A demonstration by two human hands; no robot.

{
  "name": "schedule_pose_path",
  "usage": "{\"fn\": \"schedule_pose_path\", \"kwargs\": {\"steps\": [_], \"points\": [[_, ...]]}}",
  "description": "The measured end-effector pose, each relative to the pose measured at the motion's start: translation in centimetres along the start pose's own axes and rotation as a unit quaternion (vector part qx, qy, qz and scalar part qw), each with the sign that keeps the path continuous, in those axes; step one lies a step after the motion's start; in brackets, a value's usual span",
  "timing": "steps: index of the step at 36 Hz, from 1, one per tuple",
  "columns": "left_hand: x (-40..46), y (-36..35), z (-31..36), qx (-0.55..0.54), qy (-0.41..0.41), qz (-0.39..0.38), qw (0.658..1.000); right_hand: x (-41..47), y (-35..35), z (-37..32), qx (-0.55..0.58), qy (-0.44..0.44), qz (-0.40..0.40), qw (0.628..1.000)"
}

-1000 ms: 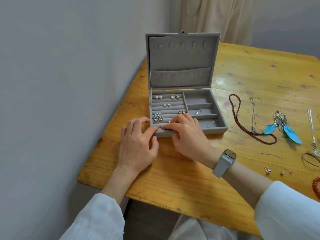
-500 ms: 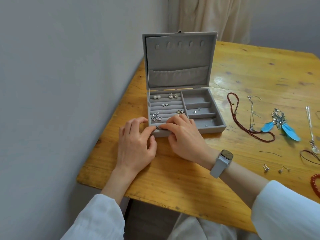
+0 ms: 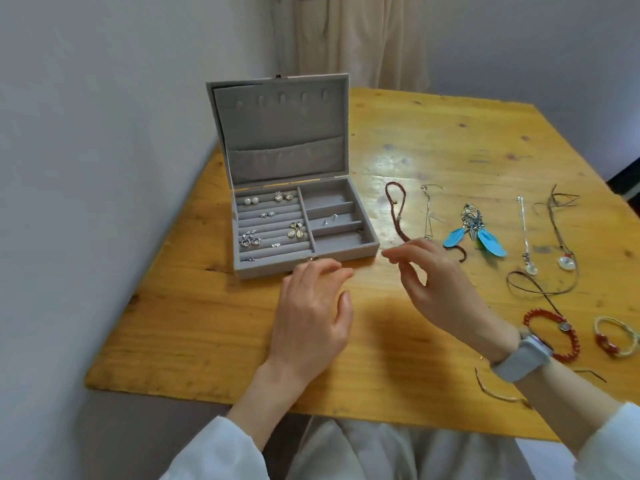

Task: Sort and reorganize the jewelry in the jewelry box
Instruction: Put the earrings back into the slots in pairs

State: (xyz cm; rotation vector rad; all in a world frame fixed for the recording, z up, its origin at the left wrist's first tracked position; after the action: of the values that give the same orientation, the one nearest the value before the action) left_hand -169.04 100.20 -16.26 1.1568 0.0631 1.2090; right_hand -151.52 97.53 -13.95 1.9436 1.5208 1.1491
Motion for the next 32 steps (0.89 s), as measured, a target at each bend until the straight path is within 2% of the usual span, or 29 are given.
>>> {"fn": "schedule_pose_path", "kwargs": {"steps": [6, 10, 15, 21, 32], "points": [[0.0, -5.0, 4.8, -0.043, 0.016, -0.101, 0.994, -3.6, 4.4, 4.6, -0.048, -0.096, -0.014, 0.994], [0.1, -7.4, 6.5, -0.021, 0.034, -0.122, 0.992, -5.4, 5.5, 6.5, -0.075, -0.121, -0.028, 0.989], [0.3, -8.7, 7.3, -0.010, 0.058, -0.118, 0.991, -6.1, 4.6, 6.8, -0.090, -0.088, -0.070, 0.990], [0.1, -8.5, 7.2, -0.001, 0.059, -0.126, 0.990, -5.7, 3.1, 6.6, -0.138, -0.043, -0.080, 0.986], [1.2, -9.6, 7.8, -0.021, 0.051, -0.134, 0.989, -5.5, 4.9, 7.0, 0.040, -0.133, 0.020, 0.990]]}}
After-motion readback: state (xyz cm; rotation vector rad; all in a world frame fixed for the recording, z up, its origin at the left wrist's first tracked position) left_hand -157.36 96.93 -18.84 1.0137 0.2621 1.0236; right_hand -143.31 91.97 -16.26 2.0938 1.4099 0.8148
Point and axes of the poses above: each hand's wrist, its own x-axis towards the middle knuckle, its own y-axis out of the back of the hand, z = x × y, the point moved 2 cm from there along x, towards the middle knuckle, and after that the axes turned 1 degree about y, right-handed, at the moved point
